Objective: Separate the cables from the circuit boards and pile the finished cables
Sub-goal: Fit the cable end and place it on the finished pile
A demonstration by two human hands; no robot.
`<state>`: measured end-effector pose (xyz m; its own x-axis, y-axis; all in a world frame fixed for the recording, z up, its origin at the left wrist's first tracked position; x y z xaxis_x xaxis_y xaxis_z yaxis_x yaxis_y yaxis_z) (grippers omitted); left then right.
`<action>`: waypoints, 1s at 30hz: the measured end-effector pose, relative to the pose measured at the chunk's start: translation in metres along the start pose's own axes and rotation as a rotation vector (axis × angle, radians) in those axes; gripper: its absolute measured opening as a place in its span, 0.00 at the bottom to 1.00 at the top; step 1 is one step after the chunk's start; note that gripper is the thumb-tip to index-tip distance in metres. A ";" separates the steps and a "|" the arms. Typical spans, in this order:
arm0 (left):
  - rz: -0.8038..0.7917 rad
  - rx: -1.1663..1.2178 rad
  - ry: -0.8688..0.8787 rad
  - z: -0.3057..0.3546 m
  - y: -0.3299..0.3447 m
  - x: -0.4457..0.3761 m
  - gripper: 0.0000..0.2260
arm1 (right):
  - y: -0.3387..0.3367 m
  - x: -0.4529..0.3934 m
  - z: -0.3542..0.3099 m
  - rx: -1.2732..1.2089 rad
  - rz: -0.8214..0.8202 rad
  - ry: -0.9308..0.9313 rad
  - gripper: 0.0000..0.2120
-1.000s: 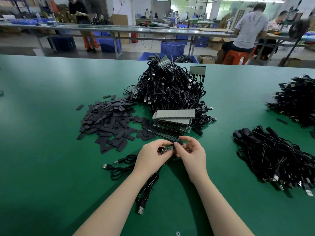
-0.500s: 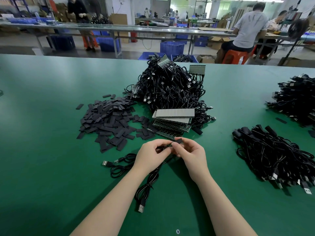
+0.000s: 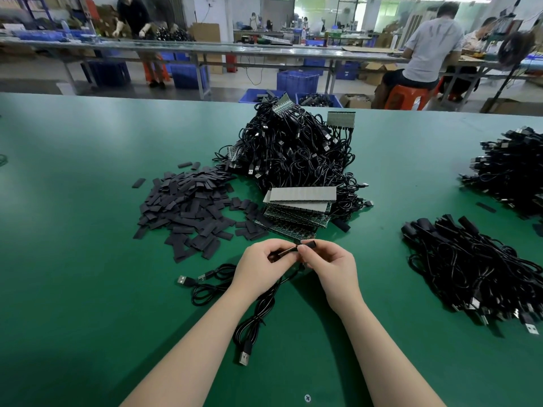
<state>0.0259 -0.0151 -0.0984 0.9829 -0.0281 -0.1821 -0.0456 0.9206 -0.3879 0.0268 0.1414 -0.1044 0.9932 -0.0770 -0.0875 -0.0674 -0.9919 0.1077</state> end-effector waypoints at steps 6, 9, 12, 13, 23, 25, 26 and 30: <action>0.018 0.027 -0.016 -0.002 0.000 0.000 0.12 | -0.004 -0.003 0.000 -0.095 0.077 0.053 0.07; 0.005 0.000 -0.006 -0.002 0.000 -0.001 0.06 | -0.006 -0.003 0.001 -0.155 0.084 0.082 0.06; -0.012 -0.027 0.002 -0.003 0.000 -0.001 0.08 | -0.006 -0.002 0.001 -0.134 0.081 0.086 0.06; -0.015 -0.029 0.003 -0.004 0.000 -0.001 0.09 | -0.005 -0.002 0.001 -0.127 0.081 0.084 0.06; -0.008 -0.043 -0.009 -0.004 -0.002 -0.001 0.11 | -0.003 0.000 -0.002 -0.141 0.064 0.070 0.07; 0.000 -0.039 -0.001 -0.003 -0.002 -0.001 0.12 | -0.003 0.000 -0.002 -0.146 0.064 0.070 0.08; 0.006 -0.040 0.002 -0.003 -0.002 -0.001 0.11 | -0.003 0.000 -0.001 -0.145 0.063 0.069 0.08; 0.011 -0.020 -0.001 -0.005 -0.002 -0.002 0.08 | -0.003 0.000 -0.003 -0.150 0.050 0.065 0.08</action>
<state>0.0234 -0.0185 -0.1022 0.9824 -0.0178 -0.1859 -0.0599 0.9128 -0.4040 0.0271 0.1448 -0.1019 0.9934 -0.1141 -0.0145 -0.1066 -0.9605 0.2569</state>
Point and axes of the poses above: each hand's wrist, its own x-axis away from the middle knuckle, its own y-axis out of the palm, z = x × y, the point moved 3 cm from there along -x, towards the middle knuckle, and after that the axes turned 2 degrees about z, right-handed, at the moved point
